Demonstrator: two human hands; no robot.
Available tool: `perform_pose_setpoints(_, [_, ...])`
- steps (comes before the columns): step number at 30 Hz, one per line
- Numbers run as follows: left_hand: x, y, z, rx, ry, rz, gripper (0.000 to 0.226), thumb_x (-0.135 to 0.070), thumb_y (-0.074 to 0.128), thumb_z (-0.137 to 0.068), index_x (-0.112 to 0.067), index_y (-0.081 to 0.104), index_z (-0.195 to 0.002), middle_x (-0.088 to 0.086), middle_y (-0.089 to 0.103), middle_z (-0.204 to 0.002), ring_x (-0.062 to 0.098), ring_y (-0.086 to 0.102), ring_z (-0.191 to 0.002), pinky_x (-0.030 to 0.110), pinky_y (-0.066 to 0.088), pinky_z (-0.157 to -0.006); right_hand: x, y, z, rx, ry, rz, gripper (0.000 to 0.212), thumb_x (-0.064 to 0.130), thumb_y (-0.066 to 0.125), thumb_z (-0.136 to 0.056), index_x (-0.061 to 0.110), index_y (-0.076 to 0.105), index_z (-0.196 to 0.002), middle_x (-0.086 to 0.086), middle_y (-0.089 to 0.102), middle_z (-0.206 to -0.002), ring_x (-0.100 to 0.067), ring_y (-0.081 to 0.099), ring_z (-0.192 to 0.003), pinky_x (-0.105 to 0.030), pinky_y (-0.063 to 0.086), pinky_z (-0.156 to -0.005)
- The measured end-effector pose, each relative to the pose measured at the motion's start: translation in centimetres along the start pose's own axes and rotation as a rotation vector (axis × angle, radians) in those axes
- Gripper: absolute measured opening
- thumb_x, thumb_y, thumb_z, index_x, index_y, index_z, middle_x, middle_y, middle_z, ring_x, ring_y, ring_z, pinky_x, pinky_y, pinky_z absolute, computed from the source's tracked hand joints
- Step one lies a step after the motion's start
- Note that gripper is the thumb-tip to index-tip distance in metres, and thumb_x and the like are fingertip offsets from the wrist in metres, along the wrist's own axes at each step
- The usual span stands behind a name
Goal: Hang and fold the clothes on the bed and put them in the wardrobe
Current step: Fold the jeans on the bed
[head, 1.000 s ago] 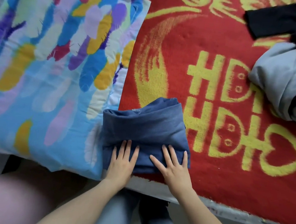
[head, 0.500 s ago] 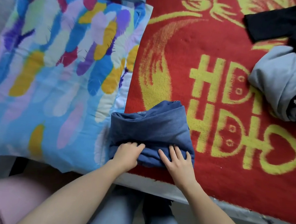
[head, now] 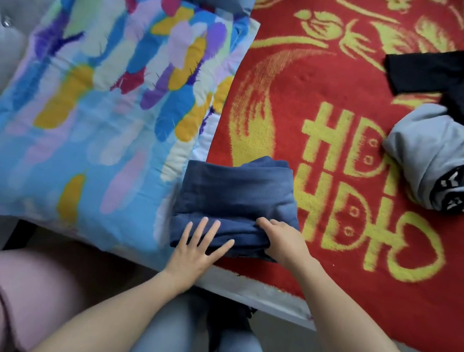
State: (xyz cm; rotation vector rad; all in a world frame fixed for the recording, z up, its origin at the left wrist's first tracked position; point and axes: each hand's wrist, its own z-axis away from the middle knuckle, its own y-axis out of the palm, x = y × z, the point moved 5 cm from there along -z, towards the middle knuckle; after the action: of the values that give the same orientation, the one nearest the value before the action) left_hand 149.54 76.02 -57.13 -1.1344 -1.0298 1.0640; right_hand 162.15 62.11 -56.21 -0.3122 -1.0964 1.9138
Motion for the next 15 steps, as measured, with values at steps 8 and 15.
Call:
perform_pose_setpoints(8, [-1.7, 5.9, 1.5, 0.136, 0.05, 0.06, 0.093, -0.032, 0.085, -0.052, -0.044, 0.04, -0.132, 0.016, 0.03, -0.141, 0.044, 0.033, -0.126, 0.061, 0.042, -0.092, 0.0, 7.3, 2.8, -0.206, -0.135, 0.373, 0.072, 0.003, 0.085, -0.045, 0.013, 0.068, -0.114, -0.023, 0.065, -0.112, -0.035, 0.065, -0.101, -0.05, 0.054, -0.074])
perform_pose_setpoints(15, [-1.4, 5.6, 1.1, 0.121, 0.025, 0.079, 0.087, -0.03, 0.083, -0.05, -0.042, 0.051, -0.13, 0.02, 0.043, -0.14, 0.048, 0.048, -0.119, 0.064, 0.04, -0.092, -1.1, 5.9, 1.7, -0.447, -0.343, 0.497, 0.053, 0.006, 0.038, -0.079, 0.025, 0.045, -0.128, -0.02, 0.069, -0.102, -0.032, 0.068, -0.084, -0.038, 0.054, -0.06])
